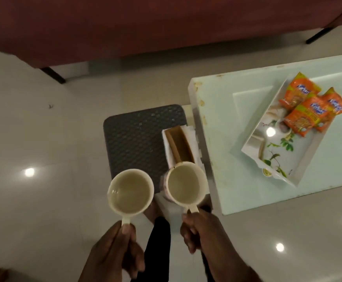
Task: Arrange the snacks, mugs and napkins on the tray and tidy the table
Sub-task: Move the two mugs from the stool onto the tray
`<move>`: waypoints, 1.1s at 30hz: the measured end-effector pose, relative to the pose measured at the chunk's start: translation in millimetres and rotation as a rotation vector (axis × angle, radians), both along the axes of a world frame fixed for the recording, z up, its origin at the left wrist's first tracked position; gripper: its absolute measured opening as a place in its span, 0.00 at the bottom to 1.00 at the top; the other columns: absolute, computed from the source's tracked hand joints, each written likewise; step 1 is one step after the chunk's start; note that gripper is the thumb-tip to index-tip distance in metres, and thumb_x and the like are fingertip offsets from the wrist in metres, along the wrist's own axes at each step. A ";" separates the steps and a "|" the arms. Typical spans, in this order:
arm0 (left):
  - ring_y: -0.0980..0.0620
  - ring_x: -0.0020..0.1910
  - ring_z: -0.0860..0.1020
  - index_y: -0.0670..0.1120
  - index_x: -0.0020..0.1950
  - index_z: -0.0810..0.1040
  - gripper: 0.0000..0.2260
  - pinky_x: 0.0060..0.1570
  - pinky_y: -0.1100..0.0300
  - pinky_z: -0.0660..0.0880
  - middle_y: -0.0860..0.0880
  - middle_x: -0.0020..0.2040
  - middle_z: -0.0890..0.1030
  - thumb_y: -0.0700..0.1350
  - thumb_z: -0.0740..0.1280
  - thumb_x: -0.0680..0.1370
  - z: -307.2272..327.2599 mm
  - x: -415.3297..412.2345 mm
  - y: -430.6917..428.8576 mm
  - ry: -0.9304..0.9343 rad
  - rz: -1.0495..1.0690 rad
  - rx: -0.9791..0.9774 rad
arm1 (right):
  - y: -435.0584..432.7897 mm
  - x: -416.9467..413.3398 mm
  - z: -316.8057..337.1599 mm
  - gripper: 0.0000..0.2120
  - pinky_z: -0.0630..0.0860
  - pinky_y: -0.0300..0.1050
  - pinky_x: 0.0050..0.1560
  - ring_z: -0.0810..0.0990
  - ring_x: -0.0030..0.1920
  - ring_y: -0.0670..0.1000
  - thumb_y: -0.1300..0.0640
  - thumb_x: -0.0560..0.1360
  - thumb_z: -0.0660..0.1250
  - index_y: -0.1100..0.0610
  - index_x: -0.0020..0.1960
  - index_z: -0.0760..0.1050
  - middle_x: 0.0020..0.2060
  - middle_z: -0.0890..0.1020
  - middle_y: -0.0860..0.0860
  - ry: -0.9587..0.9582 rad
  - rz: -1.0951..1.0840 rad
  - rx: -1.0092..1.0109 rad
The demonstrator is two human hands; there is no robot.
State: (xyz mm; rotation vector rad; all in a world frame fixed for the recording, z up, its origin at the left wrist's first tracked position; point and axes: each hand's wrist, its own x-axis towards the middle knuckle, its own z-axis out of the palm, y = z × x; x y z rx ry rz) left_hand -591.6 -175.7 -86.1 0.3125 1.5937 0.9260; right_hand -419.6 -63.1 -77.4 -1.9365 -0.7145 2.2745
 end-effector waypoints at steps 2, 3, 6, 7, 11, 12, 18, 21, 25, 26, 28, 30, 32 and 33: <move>0.48 0.19 0.71 0.40 0.35 0.76 0.13 0.22 0.67 0.69 0.36 0.25 0.74 0.48 0.63 0.75 9.0 15.1 11.3 -0.031 0.113 0.003 | 7.5 21.1 18.1 0.25 0.61 0.39 0.25 0.65 0.21 0.49 0.62 0.76 0.65 0.52 0.20 0.70 0.22 0.70 0.53 0.036 -0.060 0.012; 0.49 0.20 0.71 0.37 0.36 0.75 0.13 0.23 0.68 0.69 0.37 0.26 0.73 0.44 0.62 0.75 10.8 25.2 21.0 -0.015 0.150 0.006 | 14.2 32.8 27.1 0.23 0.61 0.38 0.24 0.64 0.21 0.49 0.60 0.74 0.67 0.52 0.20 0.70 0.21 0.69 0.53 0.049 -0.088 0.025; 0.50 0.21 0.69 0.36 0.38 0.74 0.12 0.23 0.68 0.66 0.36 0.26 0.72 0.43 0.60 0.77 18.1 61.5 65.6 0.047 -0.012 0.082 | 39.1 70.8 44.5 0.15 0.62 0.37 0.23 0.65 0.20 0.49 0.53 0.63 0.66 0.53 0.20 0.69 0.20 0.69 0.53 0.058 -0.186 0.101; 0.50 0.20 0.69 0.39 0.38 0.75 0.12 0.22 0.68 0.65 0.36 0.25 0.72 0.45 0.60 0.76 24.7 73.1 82.2 0.036 -0.066 0.107 | 46.7 81.5 45.7 0.14 0.62 0.37 0.23 0.65 0.19 0.49 0.53 0.63 0.65 0.53 0.20 0.69 0.20 0.69 0.53 0.055 -0.221 0.135; 0.48 0.18 0.69 0.41 0.37 0.73 0.14 0.20 0.65 0.65 0.36 0.22 0.73 0.51 0.58 0.73 29.1 133.6 156.7 -0.101 -0.196 0.125 | 83.8 139.8 31.9 0.22 0.61 0.38 0.23 0.65 0.19 0.48 0.51 0.69 0.67 0.52 0.20 0.65 0.20 0.69 0.52 0.001 -0.389 0.240; 0.47 0.18 0.69 0.41 0.38 0.73 0.14 0.19 0.65 0.65 0.37 0.22 0.72 0.51 0.58 0.73 25.1 146.9 171.1 -0.131 -0.200 0.125 | 92.6 150.8 26.2 0.23 0.61 0.39 0.23 0.65 0.19 0.48 0.51 0.72 0.66 0.52 0.21 0.64 0.20 0.69 0.52 -0.011 -0.425 0.264; 0.51 0.23 0.72 0.43 0.39 0.72 0.16 0.25 0.63 0.69 0.45 0.25 0.77 0.55 0.58 0.76 -29.3 225.1 242.1 -0.103 -0.416 0.211 | 136.9 224.2 -27.9 0.15 0.64 0.39 0.28 0.64 0.27 0.50 0.48 0.70 0.57 0.55 0.30 0.63 0.27 0.67 0.55 -0.057 -0.556 0.423; 0.51 0.25 0.72 0.43 0.40 0.71 0.16 0.28 0.61 0.71 0.46 0.26 0.77 0.50 0.55 0.82 -70.8 258.1 270.4 -0.061 -0.514 0.195 | 153.7 255.5 -73.9 0.18 0.65 0.35 0.26 0.64 0.26 0.48 0.45 0.74 0.55 0.57 0.32 0.63 0.29 0.67 0.56 -0.117 -0.605 0.407; 0.54 0.25 0.71 0.42 0.40 0.70 0.15 0.28 0.62 0.72 0.48 0.27 0.77 0.47 0.55 0.84 -116.9 290.4 301.9 -0.041 -0.558 0.160 | 172.4 281.2 -126.3 0.19 0.62 0.37 0.25 0.62 0.27 0.48 0.49 0.79 0.53 0.55 0.32 0.61 0.32 0.65 0.58 -0.185 -0.630 0.381; 0.54 0.25 0.71 0.43 0.40 0.70 0.15 0.28 0.63 0.72 0.48 0.27 0.77 0.48 0.55 0.84 -126.6 296.2 308.9 -0.037 -0.563 0.152 | 176.4 286.0 -136.2 0.18 0.61 0.37 0.25 0.62 0.27 0.49 0.50 0.79 0.53 0.54 0.32 0.61 0.32 0.64 0.58 -0.187 -0.635 0.377; 0.55 0.25 0.71 0.43 0.40 0.71 0.15 0.28 0.63 0.71 0.49 0.27 0.77 0.48 0.55 0.84 -142.4 305.3 320.6 -0.025 -0.572 0.148 | 182.8 293.3 -152.8 0.19 0.61 0.37 0.26 0.61 0.28 0.49 0.49 0.79 0.53 0.58 0.34 0.61 0.33 0.63 0.58 -0.182 -0.646 0.385; 0.55 0.26 0.72 0.43 0.40 0.71 0.16 0.29 0.64 0.72 0.50 0.27 0.77 0.49 0.55 0.84 -156.2 312.9 329.0 -0.012 -0.580 0.147 | 186.9 298.5 -166.4 0.20 0.61 0.37 0.26 0.61 0.28 0.48 0.49 0.79 0.52 0.62 0.36 0.63 0.34 0.63 0.58 -0.178 -0.643 0.391; 0.55 0.26 0.71 0.44 0.40 0.71 0.16 0.29 0.63 0.72 0.50 0.27 0.77 0.49 0.55 0.84 -166.7 318.2 335.2 -0.001 -0.583 0.135 | 190.6 300.1 -174.9 0.20 0.61 0.39 0.27 0.61 0.29 0.49 0.47 0.78 0.52 0.63 0.36 0.63 0.34 0.64 0.58 -0.172 -0.634 0.386; 0.54 0.26 0.71 0.45 0.40 0.71 0.16 0.29 0.63 0.71 0.50 0.27 0.77 0.49 0.55 0.84 -171.3 320.3 337.6 -0.002 -0.583 0.130 | 192.4 300.6 -178.3 0.20 0.61 0.39 0.27 0.61 0.30 0.49 0.47 0.76 0.52 0.62 0.36 0.62 0.34 0.63 0.58 -0.165 -0.640 0.380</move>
